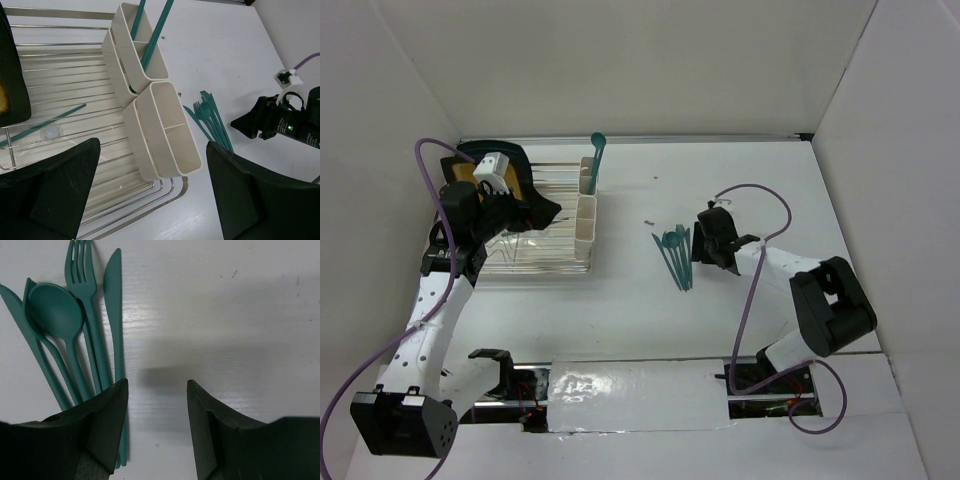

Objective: Sort the eating utensils into containers

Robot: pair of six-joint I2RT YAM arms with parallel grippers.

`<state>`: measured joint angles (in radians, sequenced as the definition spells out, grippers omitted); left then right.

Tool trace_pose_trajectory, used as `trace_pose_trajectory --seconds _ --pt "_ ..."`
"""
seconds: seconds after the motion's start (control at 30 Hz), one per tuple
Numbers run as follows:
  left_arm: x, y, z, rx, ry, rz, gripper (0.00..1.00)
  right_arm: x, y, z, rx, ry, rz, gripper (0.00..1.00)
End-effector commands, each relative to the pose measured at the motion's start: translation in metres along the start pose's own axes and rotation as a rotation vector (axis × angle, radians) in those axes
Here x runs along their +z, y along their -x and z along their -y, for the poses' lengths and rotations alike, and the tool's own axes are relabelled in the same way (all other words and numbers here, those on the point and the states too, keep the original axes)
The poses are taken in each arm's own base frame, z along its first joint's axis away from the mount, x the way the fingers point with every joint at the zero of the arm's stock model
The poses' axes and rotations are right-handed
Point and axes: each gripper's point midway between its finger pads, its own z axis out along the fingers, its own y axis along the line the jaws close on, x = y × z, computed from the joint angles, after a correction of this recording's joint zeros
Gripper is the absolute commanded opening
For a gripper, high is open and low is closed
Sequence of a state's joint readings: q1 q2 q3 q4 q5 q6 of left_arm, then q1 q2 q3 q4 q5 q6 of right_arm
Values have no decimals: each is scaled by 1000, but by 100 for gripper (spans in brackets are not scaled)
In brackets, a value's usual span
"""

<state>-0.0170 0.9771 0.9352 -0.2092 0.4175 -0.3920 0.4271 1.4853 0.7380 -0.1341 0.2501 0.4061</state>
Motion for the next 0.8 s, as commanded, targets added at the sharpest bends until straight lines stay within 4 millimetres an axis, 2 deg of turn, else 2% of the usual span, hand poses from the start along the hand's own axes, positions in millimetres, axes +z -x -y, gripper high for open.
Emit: trace_pose_trajectory --seconds 0.0,0.03,0.13,0.3,0.43,0.77 --pt "-6 16 9 41 -33 52 100 6 25 -12 -11 23 43 58" --pt "-6 15 10 41 -35 50 100 9 22 -11 -18 26 29 57" --pt "-5 15 8 39 -27 49 100 13 26 -20 -29 54 28 57" --pt "-5 15 8 41 -28 49 100 16 29 -23 -39 56 28 56" --pt "-6 15 10 41 -34 47 100 28 19 -18 -58 28 -5 52" --pt "-6 16 9 42 -30 53 100 42 7 -21 -75 30 -50 47"
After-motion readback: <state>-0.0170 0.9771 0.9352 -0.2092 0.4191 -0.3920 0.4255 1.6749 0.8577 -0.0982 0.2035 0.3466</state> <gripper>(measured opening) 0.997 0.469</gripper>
